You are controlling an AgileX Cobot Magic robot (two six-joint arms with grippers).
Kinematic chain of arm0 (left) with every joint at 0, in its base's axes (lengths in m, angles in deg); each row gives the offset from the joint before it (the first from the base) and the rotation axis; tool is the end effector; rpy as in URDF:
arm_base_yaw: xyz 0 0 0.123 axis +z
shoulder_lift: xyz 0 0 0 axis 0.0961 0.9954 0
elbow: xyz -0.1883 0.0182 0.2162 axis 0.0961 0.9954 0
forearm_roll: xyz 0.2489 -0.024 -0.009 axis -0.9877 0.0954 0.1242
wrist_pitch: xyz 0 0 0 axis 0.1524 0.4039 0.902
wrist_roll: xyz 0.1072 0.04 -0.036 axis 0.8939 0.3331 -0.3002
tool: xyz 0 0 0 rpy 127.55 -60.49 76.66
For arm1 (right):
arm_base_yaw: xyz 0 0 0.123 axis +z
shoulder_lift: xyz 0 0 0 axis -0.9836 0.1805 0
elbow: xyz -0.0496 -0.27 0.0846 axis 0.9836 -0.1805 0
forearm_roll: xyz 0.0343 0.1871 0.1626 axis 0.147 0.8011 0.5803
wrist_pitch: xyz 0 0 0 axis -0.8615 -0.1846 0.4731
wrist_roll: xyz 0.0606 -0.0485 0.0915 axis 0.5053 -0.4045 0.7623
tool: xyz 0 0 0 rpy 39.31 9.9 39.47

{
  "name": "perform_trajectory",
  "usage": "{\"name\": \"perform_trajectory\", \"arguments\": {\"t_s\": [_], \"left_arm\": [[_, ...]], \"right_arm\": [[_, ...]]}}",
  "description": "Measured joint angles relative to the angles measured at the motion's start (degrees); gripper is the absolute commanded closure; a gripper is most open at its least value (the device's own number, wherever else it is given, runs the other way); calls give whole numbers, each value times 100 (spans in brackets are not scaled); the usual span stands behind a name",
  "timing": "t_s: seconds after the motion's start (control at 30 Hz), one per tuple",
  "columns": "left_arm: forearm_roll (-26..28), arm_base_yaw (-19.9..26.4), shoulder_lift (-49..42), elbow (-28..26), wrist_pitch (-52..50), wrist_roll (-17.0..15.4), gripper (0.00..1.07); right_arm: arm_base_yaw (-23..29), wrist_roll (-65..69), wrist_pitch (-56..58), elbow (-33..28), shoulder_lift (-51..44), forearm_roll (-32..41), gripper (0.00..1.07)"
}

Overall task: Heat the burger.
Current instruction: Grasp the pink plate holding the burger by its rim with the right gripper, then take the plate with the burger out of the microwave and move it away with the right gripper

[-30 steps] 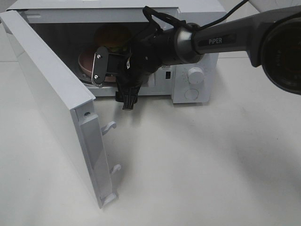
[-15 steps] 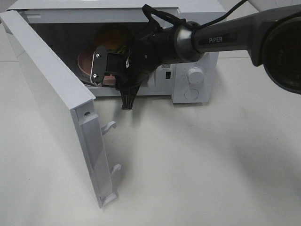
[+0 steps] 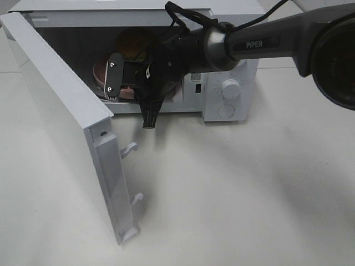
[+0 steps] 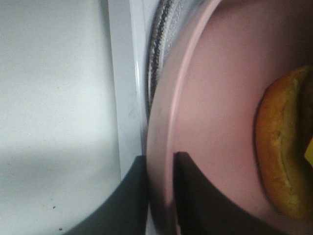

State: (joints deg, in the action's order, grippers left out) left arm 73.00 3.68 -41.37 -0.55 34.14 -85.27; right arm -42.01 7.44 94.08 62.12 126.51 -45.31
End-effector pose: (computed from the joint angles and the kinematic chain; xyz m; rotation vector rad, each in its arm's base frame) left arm 0.0134 -0.0144 0.2674 0.0332 2.0342 -0.1842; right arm 0.4362 0.3292 0.1089 -1.7591 1.5575 -0.2497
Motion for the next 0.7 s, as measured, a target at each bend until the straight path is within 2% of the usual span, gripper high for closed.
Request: {"name": "perform_trajectory", "arguments": {"t_s": [0.43,0.7], "left_arm": [[0,0,0,0,0,0,9],[0,0,0,0,0,0,9]], "right_arm": [[40,-756,756,6,-292,275,107],[40,-1713,1129,-218,-573,819,107]]}}
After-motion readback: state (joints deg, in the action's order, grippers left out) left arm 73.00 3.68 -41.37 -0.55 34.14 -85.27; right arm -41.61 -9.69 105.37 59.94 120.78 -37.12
